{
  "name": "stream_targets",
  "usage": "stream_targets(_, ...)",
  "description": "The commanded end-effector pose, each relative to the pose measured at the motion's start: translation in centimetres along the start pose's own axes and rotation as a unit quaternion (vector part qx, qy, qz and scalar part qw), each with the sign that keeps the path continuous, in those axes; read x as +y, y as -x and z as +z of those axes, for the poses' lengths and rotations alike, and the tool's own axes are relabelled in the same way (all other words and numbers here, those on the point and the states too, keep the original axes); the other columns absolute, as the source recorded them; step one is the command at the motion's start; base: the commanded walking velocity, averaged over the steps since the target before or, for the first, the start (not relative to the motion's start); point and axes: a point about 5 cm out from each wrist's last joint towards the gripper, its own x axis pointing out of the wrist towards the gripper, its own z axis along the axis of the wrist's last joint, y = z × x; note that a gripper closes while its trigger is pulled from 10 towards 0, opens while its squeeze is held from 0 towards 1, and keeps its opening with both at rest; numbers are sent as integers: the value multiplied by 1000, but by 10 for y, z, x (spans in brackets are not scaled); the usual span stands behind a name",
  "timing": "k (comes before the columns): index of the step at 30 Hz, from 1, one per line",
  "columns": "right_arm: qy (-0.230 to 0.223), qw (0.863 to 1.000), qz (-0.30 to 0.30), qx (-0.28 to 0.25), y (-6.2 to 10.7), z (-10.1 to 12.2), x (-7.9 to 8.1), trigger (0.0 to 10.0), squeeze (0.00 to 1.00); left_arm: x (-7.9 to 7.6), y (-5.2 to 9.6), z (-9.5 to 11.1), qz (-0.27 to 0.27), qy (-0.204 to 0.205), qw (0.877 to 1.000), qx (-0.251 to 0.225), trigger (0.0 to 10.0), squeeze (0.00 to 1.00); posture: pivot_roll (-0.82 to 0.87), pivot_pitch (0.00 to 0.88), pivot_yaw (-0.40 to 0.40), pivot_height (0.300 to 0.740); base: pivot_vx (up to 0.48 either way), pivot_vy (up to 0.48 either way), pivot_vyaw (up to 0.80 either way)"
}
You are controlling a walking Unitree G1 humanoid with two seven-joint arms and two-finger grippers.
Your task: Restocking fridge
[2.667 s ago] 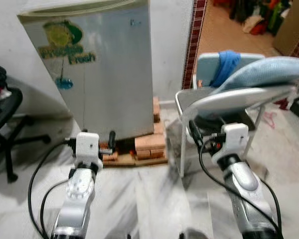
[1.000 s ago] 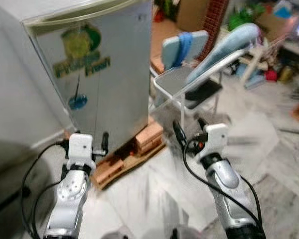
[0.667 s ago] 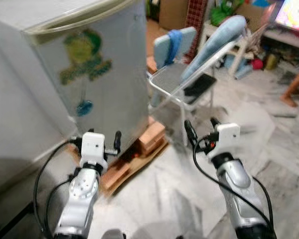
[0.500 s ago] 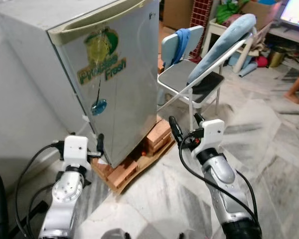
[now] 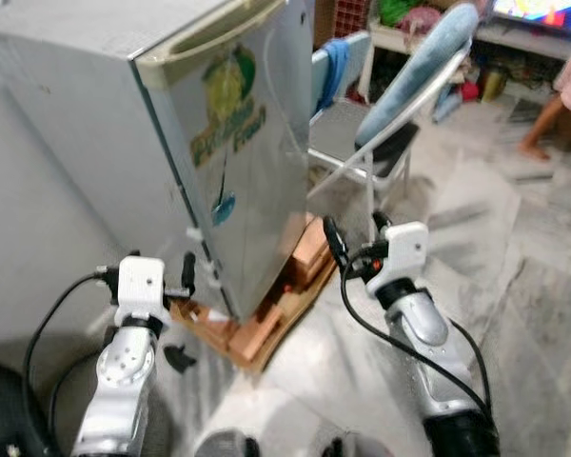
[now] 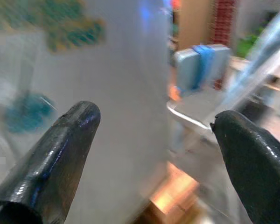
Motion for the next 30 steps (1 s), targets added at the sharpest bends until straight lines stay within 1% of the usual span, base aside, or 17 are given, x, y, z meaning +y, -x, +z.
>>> stream_targets(1,-3,1000,3,-13,-4,5,3,10000,0,7,1,1,3,-12,1000,-2,10000,0,60,83,62,740,0,480,-669)
stream_targets(4,3,1000,-1,-18,-6,8,0,10000,0,5,1,2,-1,-13,1000,-3,10000,0,56,88,65,740,0,480,-588)
stream_targets(6,4,1000,-3,-20,-6,9,-1,10000,0,5,1,3,-2,-13,1000,-7,10000,0,56,91,61,740,0,439,0)
stream_targets(15,4,1000,-6,-4,3,0,2,10000,0,4,6,3,-2,-16,1000,-10,10000,0,70,103,30,740,0,0,0)
stream_targets(17,2,1000,-12,6,8,-6,1,10000,0,1,6,1,-13,-2,1000,-9,10000,0,70,105,26,740,0,0,0)
stream_targets(20,2,1000,-13,8,9,-6,2,10000,0,-2,1,4,-25,4,1000,-16,10000,0,62,116,29,740,0,0,0)
stream_targets(21,-1,1000,-13,10,9,-7,3,10000,0,-5,-2,7,-37,11,999,-19,10000,0,59,113,31,740,0,0,-800)
stream_targets(27,5,1000,-13,4,10,-4,4,10000,0,-6,-14,15,-57,15,997,-39,10000,0,42,111,41,740,0,0,-800)
stream_targets(30,5,1000,-14,3,10,-4,4,10000,0,-5,-15,17,-61,14,997,-42,10000,0,41,110,43,740,0,0,-800)
